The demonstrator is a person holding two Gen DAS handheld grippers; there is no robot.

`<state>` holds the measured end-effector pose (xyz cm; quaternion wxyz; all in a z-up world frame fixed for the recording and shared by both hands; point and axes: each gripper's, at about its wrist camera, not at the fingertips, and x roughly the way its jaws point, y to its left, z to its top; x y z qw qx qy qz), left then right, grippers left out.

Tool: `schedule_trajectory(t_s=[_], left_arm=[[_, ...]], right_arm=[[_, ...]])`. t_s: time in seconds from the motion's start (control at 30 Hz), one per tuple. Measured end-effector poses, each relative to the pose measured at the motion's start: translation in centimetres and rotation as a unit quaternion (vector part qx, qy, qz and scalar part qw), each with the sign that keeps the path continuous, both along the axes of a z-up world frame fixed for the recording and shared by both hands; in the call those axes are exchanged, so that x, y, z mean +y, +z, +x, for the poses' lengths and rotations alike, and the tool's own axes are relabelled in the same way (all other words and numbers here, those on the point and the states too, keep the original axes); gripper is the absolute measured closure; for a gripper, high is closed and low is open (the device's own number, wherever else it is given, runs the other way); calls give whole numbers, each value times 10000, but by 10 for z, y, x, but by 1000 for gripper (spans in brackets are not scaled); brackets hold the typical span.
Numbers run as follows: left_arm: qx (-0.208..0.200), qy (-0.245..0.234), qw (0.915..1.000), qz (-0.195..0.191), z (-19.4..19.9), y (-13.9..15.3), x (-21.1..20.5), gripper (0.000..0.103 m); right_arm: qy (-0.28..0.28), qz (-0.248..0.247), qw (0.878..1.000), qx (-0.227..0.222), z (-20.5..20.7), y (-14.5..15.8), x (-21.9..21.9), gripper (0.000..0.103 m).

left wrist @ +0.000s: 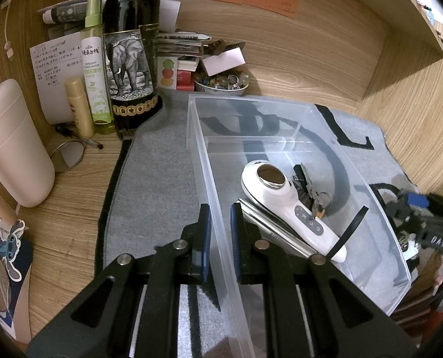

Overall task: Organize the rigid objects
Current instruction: 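Grasp the black cylinder on the mat with the right gripper, then lower the black cylinder into the box and open the right gripper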

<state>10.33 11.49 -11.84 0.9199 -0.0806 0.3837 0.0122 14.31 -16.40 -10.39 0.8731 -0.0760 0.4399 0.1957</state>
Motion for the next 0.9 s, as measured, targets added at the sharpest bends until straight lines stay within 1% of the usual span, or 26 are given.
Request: schedule_trajectory(t_s=[0.27,0.43,0.6,0.9], left_arm=[[2,1,10000,-3,0,0,0,91],[7,-1,10000,-19,0,0,-1,91],[6,3,10000,-49,0,0,0,91],[0,14,10000,-95,-1,-1,1,91]], right_arm=[[279,309,9980,-475,5,33,22,45],[531,511,9953,-633,3,47,41,45],[822,564,9928,-659,2,50,62,45],[1355,333,9889,-512,0,39,99,45]])
